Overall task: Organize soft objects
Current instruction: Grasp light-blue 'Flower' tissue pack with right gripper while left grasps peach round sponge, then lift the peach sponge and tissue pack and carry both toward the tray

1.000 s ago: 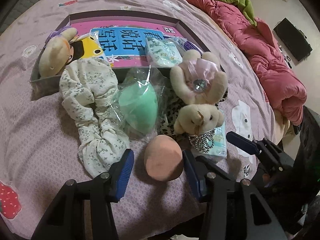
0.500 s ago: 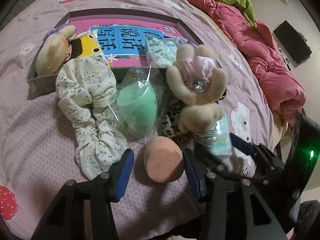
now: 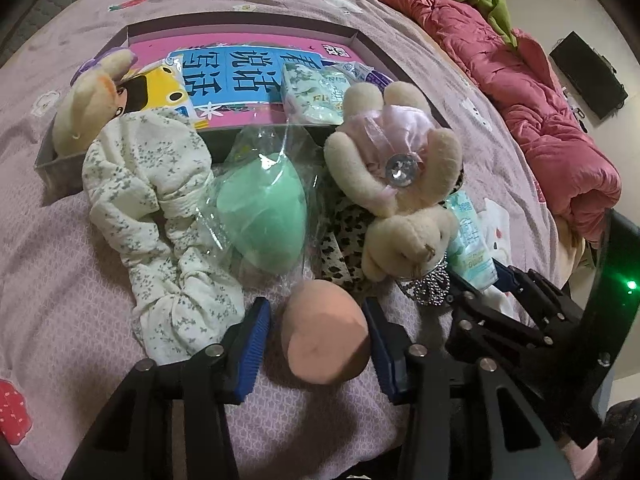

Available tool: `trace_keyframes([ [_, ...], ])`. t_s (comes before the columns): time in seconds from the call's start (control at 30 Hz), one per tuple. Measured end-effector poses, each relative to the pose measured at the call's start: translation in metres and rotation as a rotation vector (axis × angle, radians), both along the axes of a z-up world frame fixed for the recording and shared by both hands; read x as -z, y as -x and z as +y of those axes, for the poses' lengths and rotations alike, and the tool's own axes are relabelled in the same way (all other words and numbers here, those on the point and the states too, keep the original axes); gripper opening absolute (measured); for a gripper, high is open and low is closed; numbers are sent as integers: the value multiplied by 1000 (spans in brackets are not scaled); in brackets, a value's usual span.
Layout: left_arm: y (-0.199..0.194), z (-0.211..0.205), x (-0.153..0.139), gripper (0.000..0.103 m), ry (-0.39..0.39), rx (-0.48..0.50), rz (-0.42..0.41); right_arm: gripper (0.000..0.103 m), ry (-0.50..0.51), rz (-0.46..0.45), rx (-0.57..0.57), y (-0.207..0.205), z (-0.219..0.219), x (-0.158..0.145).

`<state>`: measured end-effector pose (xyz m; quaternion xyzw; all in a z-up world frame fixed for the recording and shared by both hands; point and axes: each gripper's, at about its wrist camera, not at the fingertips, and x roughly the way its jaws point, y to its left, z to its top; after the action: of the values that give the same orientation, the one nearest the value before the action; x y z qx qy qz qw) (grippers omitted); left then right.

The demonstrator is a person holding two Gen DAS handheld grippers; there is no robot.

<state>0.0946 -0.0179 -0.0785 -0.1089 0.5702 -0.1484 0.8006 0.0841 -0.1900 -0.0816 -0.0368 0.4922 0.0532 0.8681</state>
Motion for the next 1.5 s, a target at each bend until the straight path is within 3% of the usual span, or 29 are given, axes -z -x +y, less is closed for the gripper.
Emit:
trace_keyframes([
  [0.07,0,-3,1,40,6,5,-1,51,-17,-1,5,0,-3,-1],
  [0.53,9,-8,-10,38,-2,15,-29,50,-34,-64,36,9,-16,-26],
  [1.5,35,25,-81,38,-19,-79,-209,50,-94,-241,-63,33,8,-98],
])
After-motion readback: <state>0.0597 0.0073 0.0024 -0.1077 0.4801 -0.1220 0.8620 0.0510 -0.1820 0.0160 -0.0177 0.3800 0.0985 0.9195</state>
